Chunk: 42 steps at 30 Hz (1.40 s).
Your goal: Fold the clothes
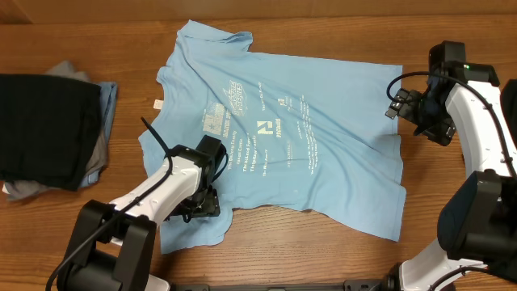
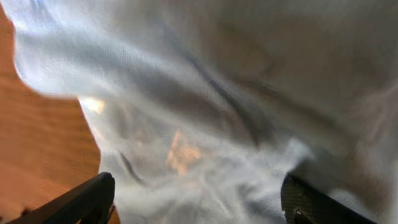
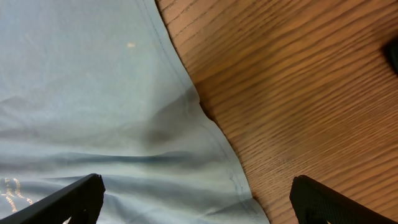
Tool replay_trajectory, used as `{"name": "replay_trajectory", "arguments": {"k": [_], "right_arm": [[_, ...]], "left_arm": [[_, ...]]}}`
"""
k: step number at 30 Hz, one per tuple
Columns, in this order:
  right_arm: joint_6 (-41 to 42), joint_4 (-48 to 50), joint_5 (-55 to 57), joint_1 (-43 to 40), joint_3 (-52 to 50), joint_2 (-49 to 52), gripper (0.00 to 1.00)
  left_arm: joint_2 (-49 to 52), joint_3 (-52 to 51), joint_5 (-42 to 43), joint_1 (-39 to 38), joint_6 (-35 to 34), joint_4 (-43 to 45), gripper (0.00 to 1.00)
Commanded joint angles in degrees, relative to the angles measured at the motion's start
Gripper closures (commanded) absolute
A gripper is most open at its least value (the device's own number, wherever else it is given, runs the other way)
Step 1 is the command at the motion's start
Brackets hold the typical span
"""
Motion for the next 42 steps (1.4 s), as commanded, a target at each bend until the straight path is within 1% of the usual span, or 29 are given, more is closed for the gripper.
{"name": "replay_trajectory", "arguments": {"k": [1, 2, 5, 8, 10, 11, 12, 14, 15, 20, 24, 29, 36, 42], "right_arm": [[0.02, 0.07, 0.57, -0.11, 0.98, -0.48, 0.00], [0.02, 0.07, 0.55, -0.11, 0.98, -0.48, 0.00], [0.02, 0.07, 0.57, -0.11, 0.98, -0.48, 0.00], [0.02, 0.07, 0.57, -0.11, 0.98, -0.48, 0.00], [0.02, 0.07, 0.57, -0.11, 0.98, -0.48, 0.00], [0.02, 0.07, 0.57, -0.11, 0.98, -0.48, 0.00], [0.02, 0.07, 0.55, -0.11, 0.98, -0.48, 0.00], [0.02, 0.07, 0.57, -0.11, 0.98, -0.48, 0.00], [0.02, 0.07, 0.57, -0.11, 0.98, -0.48, 0.00], [0.02, 0.07, 0.57, -0.11, 0.98, -0.48, 0.00], [0.02, 0.07, 0.57, -0.11, 0.98, -0.48, 0.00], [0.02, 0.07, 0.57, -0.11, 0.98, -0.48, 0.00], [0.02, 0.07, 0.55, -0.11, 0.98, -0.48, 0.00], [0.02, 0.07, 0.57, -0.11, 0.98, -0.48, 0.00]], "left_arm": [[1.27, 4.70, 1.92, 0.85, 0.98, -4.37, 0.11], [1.27, 6.51, 1.88, 1.01, 2.08, -5.90, 0.11], [1.27, 10.54, 1.62, 1.29, 3.78, -9.27, 0.06], [1.27, 12.85, -0.04, 1.84, 4.20, -11.21, 0.03], [1.27, 13.25, -0.94, 2.43, 4.22, -10.71, 0.03], [1.27, 13.22, -0.85, 2.78, 4.17, -9.84, 0.09], [1.29, 13.18, -0.04, 3.06, 4.17, -8.63, 0.27], [1.29, 13.14, 2.34, 3.32, 4.17, -5.38, 0.81], [1.29, 13.14, 3.30, 3.37, 4.17, -3.85, 0.96], [1.29, 12.31, 6.62, 3.37, 4.15, 2.40, 0.96], [1.29, 9.33, 11.89, 3.34, 4.15, 6.80, 0.96], [1.29, 5.44, 12.02, 3.37, 4.13, 7.28, 0.96], [1.29, -0.17, 11.76, 3.37, 4.15, 10.36, 0.94], [1.29, -0.98, 11.39, 3.37, 4.17, 8.17, 0.92]]}}
